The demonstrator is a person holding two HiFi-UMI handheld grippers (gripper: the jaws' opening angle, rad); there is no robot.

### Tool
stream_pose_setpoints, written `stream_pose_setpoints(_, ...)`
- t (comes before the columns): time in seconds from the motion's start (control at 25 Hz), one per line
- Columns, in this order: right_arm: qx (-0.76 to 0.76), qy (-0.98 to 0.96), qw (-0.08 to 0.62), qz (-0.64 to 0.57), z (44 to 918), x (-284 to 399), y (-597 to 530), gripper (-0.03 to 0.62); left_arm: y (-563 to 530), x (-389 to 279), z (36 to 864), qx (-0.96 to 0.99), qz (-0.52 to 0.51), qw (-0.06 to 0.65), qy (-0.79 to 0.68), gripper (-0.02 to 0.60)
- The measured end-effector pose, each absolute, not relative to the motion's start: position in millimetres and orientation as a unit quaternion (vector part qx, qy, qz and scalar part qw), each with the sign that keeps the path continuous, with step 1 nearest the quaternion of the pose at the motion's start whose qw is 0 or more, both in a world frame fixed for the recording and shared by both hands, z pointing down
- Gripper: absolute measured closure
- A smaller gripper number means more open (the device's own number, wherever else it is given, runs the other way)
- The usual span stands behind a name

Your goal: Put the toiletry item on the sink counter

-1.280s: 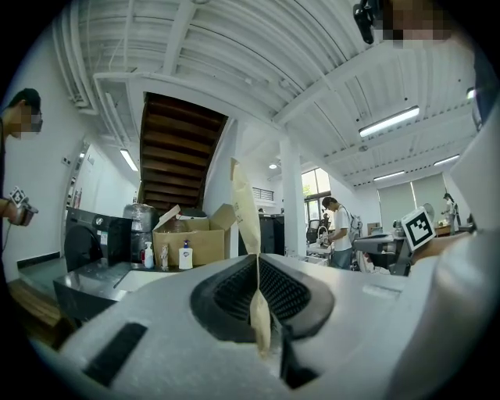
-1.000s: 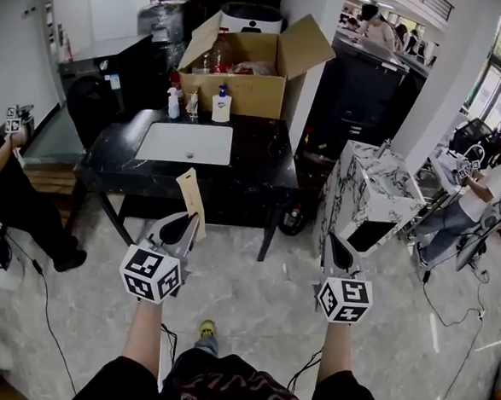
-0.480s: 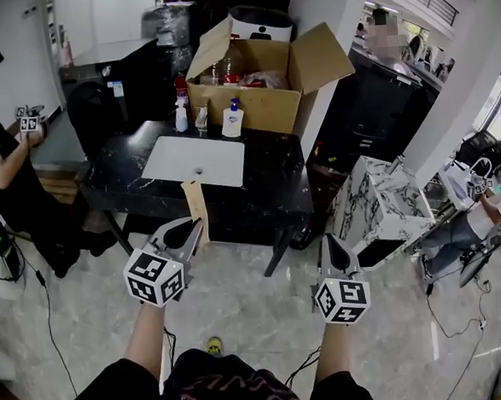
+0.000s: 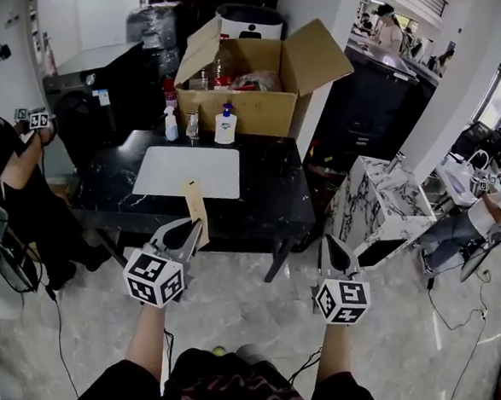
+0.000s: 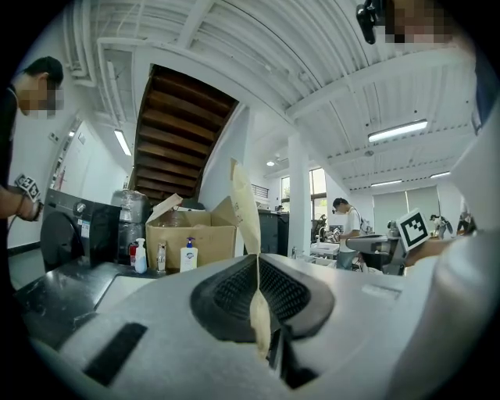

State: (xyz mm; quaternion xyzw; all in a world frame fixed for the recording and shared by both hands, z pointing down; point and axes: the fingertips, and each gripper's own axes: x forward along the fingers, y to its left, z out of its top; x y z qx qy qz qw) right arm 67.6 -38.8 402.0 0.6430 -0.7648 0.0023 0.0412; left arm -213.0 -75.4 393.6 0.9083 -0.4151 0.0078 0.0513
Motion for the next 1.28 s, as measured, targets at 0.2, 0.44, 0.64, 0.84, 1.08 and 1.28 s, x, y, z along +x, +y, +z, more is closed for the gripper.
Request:
stream_pose_setpoints(0.2,0.653,-0.756,0.044,-0.001,402,77,-52,0.582,-93,-202,395,0.915,0.007,0.05,-0.401,0.574)
stream_pose_setpoints(0.44,0.658,-0.751,0.043,-0.002,402,94,-75,0.582,-120,-184,396,0.919,0.007,0.051,-0.392,0.574)
stream_pose_setpoints(0.64,0.659,-0.751,0.043,-0.005,400,111,-104,0.582,-150,-167,395,0.919,0.005,0.049,-0.391,0.574)
stream_pose_setpoints(0.84,0.654,-0.755,0.047,-0.003,405,124,-134,0.582,-177,-151,397,0.919,0.005,0.048,-0.392,0.574)
stream_pose_setpoints(1.08,0.648,-0.761,0.045,0.003,414,135,-172,0.582,-206,-136,408,0.918,0.019,0.049,-0.393,0.574)
stream_pose_setpoints(1.28,0.64,-0.767,0.045,0.013,425,143,-202,0.582,-232,-129,416,0.913,0.027,0.056,-0.404,0.574)
